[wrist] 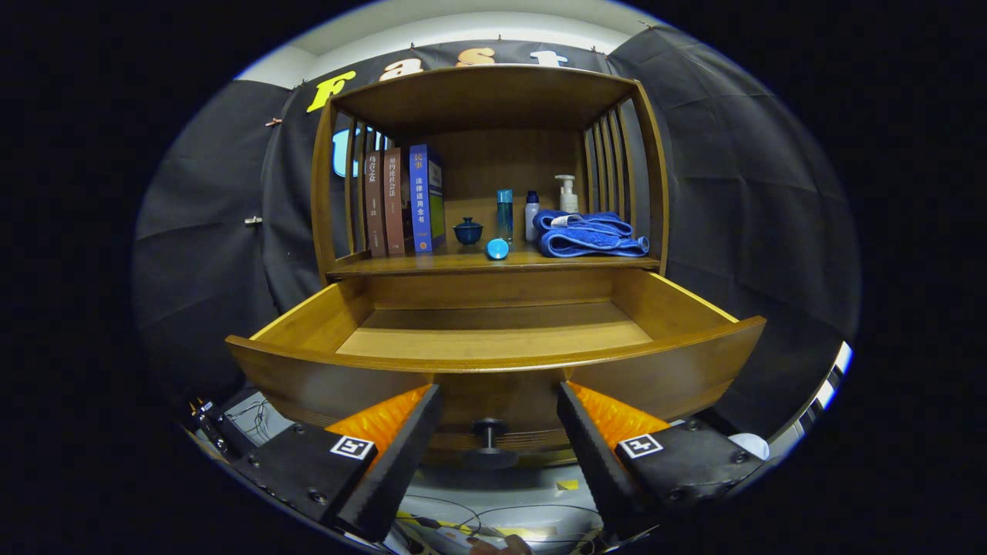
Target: Pull open the drawer, take out the items inside it, and place them on the countertop above the cabinet.
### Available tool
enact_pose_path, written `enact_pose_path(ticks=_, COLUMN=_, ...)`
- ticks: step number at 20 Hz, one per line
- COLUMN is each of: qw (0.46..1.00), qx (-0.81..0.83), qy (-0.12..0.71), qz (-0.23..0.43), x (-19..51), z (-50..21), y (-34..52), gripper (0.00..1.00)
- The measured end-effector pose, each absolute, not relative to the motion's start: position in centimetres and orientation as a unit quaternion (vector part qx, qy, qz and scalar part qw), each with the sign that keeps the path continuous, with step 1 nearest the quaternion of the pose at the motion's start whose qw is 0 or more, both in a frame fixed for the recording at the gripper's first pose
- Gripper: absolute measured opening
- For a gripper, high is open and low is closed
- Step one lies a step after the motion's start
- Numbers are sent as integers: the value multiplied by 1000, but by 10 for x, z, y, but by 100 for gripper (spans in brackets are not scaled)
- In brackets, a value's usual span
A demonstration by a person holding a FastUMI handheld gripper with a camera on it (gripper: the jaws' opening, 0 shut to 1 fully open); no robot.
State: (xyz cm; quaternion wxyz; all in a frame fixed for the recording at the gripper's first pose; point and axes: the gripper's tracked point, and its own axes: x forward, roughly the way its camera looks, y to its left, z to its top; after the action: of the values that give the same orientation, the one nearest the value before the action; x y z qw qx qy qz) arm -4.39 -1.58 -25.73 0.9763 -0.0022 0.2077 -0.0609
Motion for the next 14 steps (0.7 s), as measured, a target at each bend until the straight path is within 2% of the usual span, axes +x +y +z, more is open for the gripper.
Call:
enact_pose_path(ticks=7, qw=975, qx=4, qy=212, qz=-60, x=17, z=-251, y=-21, gripper=99)
enact_pose_path(ticks=14, qw=971, qx=5, qy=230, qz=-61, x=81, z=-277, y=-25, gripper=99)
